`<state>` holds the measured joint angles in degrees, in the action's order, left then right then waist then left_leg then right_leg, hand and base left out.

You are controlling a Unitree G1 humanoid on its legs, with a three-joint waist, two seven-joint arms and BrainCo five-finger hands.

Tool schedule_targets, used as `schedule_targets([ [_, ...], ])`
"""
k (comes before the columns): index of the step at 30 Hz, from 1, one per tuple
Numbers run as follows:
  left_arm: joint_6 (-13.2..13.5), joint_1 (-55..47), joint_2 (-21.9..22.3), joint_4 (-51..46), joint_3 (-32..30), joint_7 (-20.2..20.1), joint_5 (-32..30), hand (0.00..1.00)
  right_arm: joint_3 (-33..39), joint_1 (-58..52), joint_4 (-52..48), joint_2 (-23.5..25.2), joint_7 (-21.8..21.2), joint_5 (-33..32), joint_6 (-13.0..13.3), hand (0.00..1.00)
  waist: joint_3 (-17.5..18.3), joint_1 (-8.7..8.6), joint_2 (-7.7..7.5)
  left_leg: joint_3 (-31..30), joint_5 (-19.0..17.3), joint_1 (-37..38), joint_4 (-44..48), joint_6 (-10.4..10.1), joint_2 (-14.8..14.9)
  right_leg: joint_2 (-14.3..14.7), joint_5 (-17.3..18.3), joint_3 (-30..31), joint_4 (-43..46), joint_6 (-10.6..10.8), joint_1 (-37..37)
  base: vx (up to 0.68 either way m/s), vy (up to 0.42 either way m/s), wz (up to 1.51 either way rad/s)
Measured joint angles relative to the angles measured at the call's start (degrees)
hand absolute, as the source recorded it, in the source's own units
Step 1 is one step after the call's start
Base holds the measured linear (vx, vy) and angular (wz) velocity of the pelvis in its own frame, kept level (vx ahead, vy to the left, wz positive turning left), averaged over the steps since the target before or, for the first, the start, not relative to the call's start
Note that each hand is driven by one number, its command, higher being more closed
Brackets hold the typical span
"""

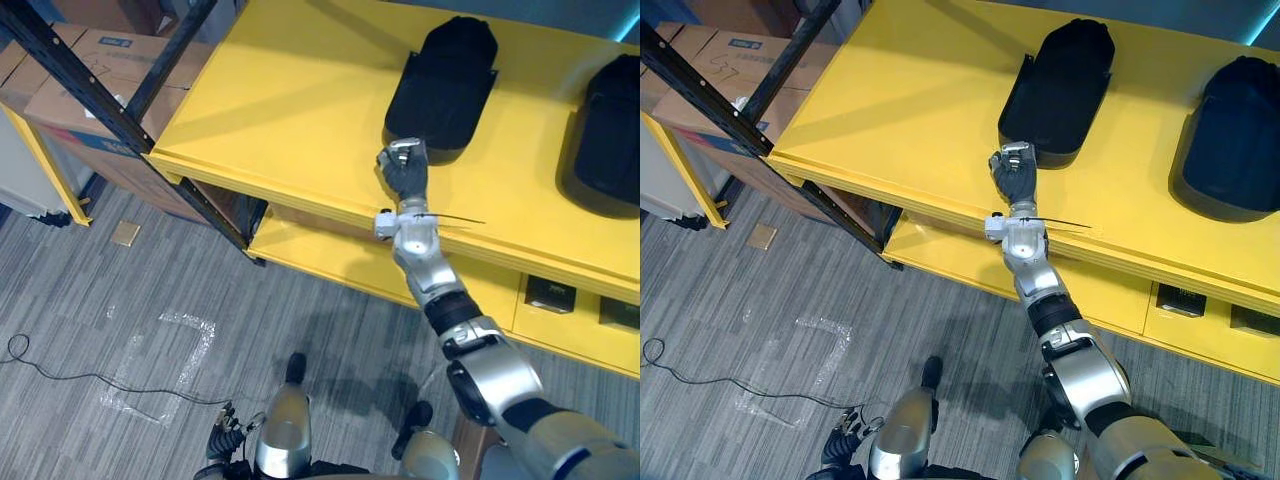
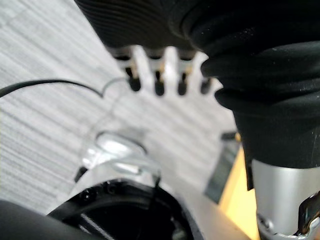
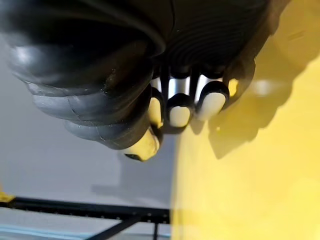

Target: Walk over and take plastic housings, then place them on the shelf

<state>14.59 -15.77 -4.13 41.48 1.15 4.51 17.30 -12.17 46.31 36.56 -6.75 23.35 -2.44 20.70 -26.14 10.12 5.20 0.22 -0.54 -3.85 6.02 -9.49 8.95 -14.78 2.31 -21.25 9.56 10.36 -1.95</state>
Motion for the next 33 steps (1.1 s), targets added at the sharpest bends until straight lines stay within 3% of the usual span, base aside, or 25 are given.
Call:
schedule_targets([
  [2,0.3,0.0,-0.2,0.2,-0.2,0.0,-0.7,0.00,-2.6,-5.7,-11.4,0.8,-1.4,0.0,0.4,0.00,0.1,-0.33,-0.47,1.7,0.1,1.5,-1.4,-0.2,0.6,0.6,-0.4,1.5,-1.0,-0.1,0.0,0.04,-0.029,-0.42],
  [4,0.4,-0.2,-0.5,0.2,-0.8,0.0,-2.7,0.00,-7.0,-12.1,-25.1,1.6,-3.5,1.2,0.0,0.00,0.7,-1.84,-1.51,3.8,0.2,2.9,-2.8,-0.4,1.5,1.7,-1.3,3.3,-2.9,-0.3,0.0,0.08,-0.029,-0.53],
  [5,0.4,-0.3,-0.9,0.2,-1.1,0.1,-3.1,0.00,-9.0,-14.9,-30.8,1.9,-4.7,1.7,-1.1,0.00,1.1,-2.96,-2.39,5.2,0.3,3.5,-3.4,-0.4,1.9,2.2,-1.6,4.2,-3.7,-0.4,0.1,0.11,-0.024,-0.64],
  [6,0.3,-0.3,-2.3,0.2,-1.0,0.2,-5.0,0.00,-10.8,-20.3,-38.5,2.1,-6.1,2.8,-2.9,0.00,2.2,-4.86,-4.23,7.5,0.2,4.9,-4.0,-0.6,2.4,3.0,-2.1,6.1,-4.8,-0.5,0.2,0.14,-0.023,-0.67],
  [8,0.3,-0.3,-3.0,0.3,-1.0,0.5,-6.8,0.00,-9.7,-26.7,-44.4,1.4,-7.1,2.6,-4.4,0.00,4.4,-6.18,-6.14,10.4,-0.1,6.0,-4.3,-1.0,2.9,3.6,-2.6,8.6,-5.9,-0.7,0.8,0.14,-0.006,-0.85],
  [9,0.3,-0.3,-4.4,0.7,-0.9,0.7,-7.9,0.00,-7.2,-33.8,-49.4,0.2,-8.1,2.6,-5.7,0.00,6.8,-7.42,-7.83,13.7,-0.9,7.3,-4.6,-1.9,3.6,4.4,-3.2,11.6,-6.9,-0.8,1.6,0.13,0.013,-0.99],
  [11,0.2,0.2,-5.3,1.6,-0.8,1.3,-9.3,0.00,-3.9,-41.4,-53.2,-1.7,-9.0,1.8,-6.0,0.00,8.2,-8.76,-8.96,16.8,-1.4,8.9,-4.6,-1.9,3.8,5.0,-4.0,14.4,-7.9,-0.9,1.9,0.10,0.017,-0.94],
  [12,0.2,0.4,-5.7,2.0,-0.8,1.8,-9.6,0.00,-0.9,-46.9,-54.9,-2.9,-10.0,-0.1,-5.8,0.00,9.2,-10.40,-9.38,19.0,-1.9,10.0,-4.6,-1.9,3.9,5.3,-4.5,16.3,-8.6,-1.1,1.9,0.08,0.025,-0.96],
  [15,0.2,2.9,-5.9,2.5,1.1,2.0,-11.5,0.00,8.3,-58.2,-55.9,-3.2,-9.9,-1.9,-5.2,0.00,10.5,-14.60,-8.97,23.0,-3.4,12.0,-4.3,-2.1,4.2,6.1,-5.7,20.3,-9.9,-1.1,2.2,0.02,0.023,-0.71],
  [19,0.1,6.3,-4.6,2.5,2.5,1.4,-11.7,0.00,14.3,-66.1,-54.3,-2.3,-9.0,-2.0,-4.7,0.00,11.5,-17.20,-8.41,27.5,-5.5,13.0,-3.5,-2.6,4.4,7.0,-7.1,24.9,-10.9,-0.8,4.0,-0.04,0.022,-0.65],
  [22,-0.6,6.6,-3.8,2.5,4.4,0.7,-11.9,0.00,16.4,-72.3,-54.2,0.3,-8.3,-6.9,-0.6,0.00,11.8,-20.07,-8.15,31.9,-6.2,15.8,-3.5,-2.9,4.6,8.0,-8.0,28.8,-11.5,-0.6,4.2,-0.03,0.004,-0.67],
  [26,-1.4,6.7,-3.7,2.4,7.0,0.4,-13.2,0.00,15.9,-75.4,-54.4,1.0,-9.0,-9.2,1.8,0.00,13.0,-21.30,-7.75,36.6,-7.1,17.2,-2.9,-3.2,4.4,9.1,-9.5,33.4,-12.3,-0.6,6.1,-0.04,-0.002,-0.68],
  [28,-1.5,6.5,-3.2,2.4,7.1,0.9,-11.6,0.00,14.1,-74.6,-53.8,0.6,-11.0,-10.3,2.5,0.00,13.0,-20.81,-7.72,33.7,-9.4,17.2,0.0,-1.2,4.3,10.1,-10.1,36.4,-12.3,-0.8,6.9,-0.07,-0.013,-0.81],
  [29,-1.8,6.0,-2.9,2.4,7.5,1.8,-8.8,0.00,11.7,-72.7,-52.0,0.1,-12.6,-10.3,3.7,0.00,13.0,-20.15,-7.68,28.4,-11.7,15.8,4.1,2.6,4.3,10.8,-10.1,39.1,-12.3,-1.5,7.3,-0.08,-0.012,-1.02],
  [31,-2.1,4.8,-1.9,1.5,8.0,2.9,-5.6,0.00,7.8,-68.5,-47.7,-1.5,-14.8,-10.3,4.8,0.00,13.3,-19.55,-6.92,18.5,-16.4,12.8,11.6,8.5,3.9,11.4,-10.2,42.3,-12.2,-1.9,7.9,-0.11,0.053,-0.91],
  [32,-2.1,4.1,-1.5,0.6,8.7,3.4,-4.3,0.00,6.8,-67.2,-45.8,-2.3,-14.9,-10.3,5.3,0.00,13.5,-19.06,-6.35,14.4,-19.1,11.7,13.2,9.1,3.4,11.9,-10.4,43.2,-12.2,-2.2,8.4,-0.17,0.212,-0.67],
  [33,-1.8,3.2,-0.9,-0.4,9.2,3.3,-3.6,0.00,5.6,-65.2,-43.3,-3.4,-14.5,-10.3,5.3,0.00,14.5,-18.02,-3.97,10.2,-22.2,10.7,14.4,8.9,3.3,13.0,-10.8,43.6,-12.1,-2.2,9.2,-0.18,0.267,-0.48],
])
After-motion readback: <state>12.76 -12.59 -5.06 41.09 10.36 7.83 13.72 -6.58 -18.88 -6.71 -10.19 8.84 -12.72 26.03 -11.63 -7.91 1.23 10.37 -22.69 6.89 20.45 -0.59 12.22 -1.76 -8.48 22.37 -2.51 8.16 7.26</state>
